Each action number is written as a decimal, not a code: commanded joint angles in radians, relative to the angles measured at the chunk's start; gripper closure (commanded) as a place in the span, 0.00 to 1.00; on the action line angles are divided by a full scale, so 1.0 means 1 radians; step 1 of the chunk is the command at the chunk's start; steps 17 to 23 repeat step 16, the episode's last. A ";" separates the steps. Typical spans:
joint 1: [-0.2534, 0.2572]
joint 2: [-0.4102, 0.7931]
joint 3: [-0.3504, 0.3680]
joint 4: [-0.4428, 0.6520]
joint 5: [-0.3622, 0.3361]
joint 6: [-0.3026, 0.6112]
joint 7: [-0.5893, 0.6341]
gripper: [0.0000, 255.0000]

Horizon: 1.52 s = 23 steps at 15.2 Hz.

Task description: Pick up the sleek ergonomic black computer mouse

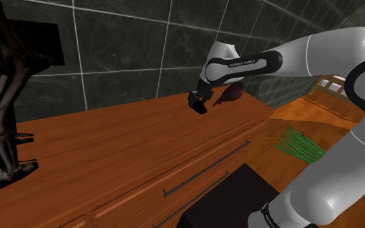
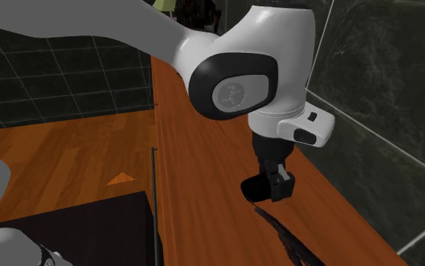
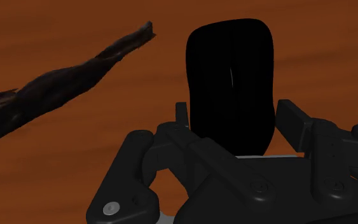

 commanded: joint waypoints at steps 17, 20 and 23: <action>0.001 -0.058 0.001 0.134 0.002 -0.193 -0.003 1.00; 0.001 -0.058 0.001 0.134 0.002 -0.193 -0.003 1.00; 0.001 -0.058 0.001 0.134 0.002 -0.193 -0.003 1.00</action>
